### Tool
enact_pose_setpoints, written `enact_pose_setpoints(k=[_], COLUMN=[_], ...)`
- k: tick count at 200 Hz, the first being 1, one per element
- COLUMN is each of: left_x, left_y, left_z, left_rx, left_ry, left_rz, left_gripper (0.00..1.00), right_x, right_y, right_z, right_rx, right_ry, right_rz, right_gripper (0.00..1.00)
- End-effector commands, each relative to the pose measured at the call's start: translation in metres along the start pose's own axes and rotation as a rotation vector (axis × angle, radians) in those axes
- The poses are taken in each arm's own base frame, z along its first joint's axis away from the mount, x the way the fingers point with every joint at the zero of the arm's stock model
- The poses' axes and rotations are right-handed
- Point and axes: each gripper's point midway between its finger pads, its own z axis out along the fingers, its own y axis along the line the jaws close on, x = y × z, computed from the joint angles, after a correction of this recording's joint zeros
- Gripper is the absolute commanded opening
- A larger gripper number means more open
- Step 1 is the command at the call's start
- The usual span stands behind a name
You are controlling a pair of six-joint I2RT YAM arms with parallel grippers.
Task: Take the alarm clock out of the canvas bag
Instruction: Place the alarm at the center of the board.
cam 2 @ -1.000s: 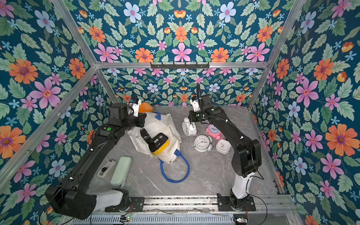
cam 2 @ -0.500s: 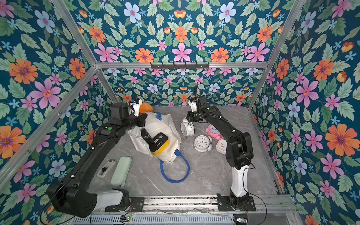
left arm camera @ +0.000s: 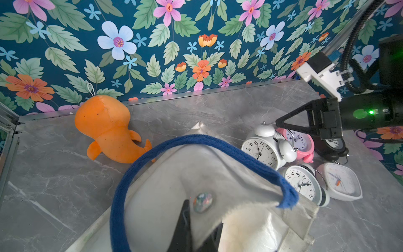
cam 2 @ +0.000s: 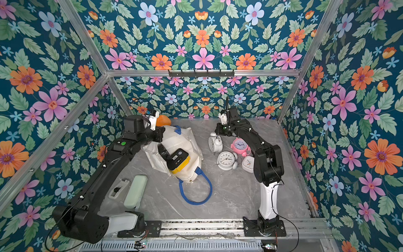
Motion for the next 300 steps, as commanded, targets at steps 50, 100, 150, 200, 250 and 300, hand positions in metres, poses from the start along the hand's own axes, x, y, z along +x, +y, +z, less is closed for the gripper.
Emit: enact_pose_setpoints(k=[50, 100, 150, 200, 250, 300], left_x=[-0.024, -0.023, -0.023, -0.024, -0.026, -0.029], left_y=[-0.005, -0.005, -0.004, -0.005, -0.006, -0.007], left_z=[-0.002, -0.003, -0.002, -0.002, -0.003, -0.004], left_rx=[0.026, 0.023, 0.022, 0.026, 0.027, 0.032], left_ry=[-0.087, -0.085, -0.085, -0.085, -0.088, -0.090], left_rz=[0.015, 0.014, 0.012, 0.013, 0.013, 0.014], left_gripper=[0.00, 0.00, 0.00, 0.00, 0.00, 0.00], right_x=[0.009, 0.014, 0.017, 0.012, 0.003, -0.001], right_y=[-0.049, -0.063, -0.068, -0.076, -0.080, -0.095], right_z=[0.016, 0.020, 0.031, 0.043, 0.053, 0.052], right_rx=[0.096, 0.097, 0.087, 0.079, 0.068, 0.067], right_ry=[0.025, 0.035, 0.035, 0.016, -0.023, -0.054], right_rz=[0.043, 0.066, 0.068, 0.069, 0.050, 0.082], right_gripper=[0.00, 0.00, 0.00, 0.00, 0.00, 0.00])
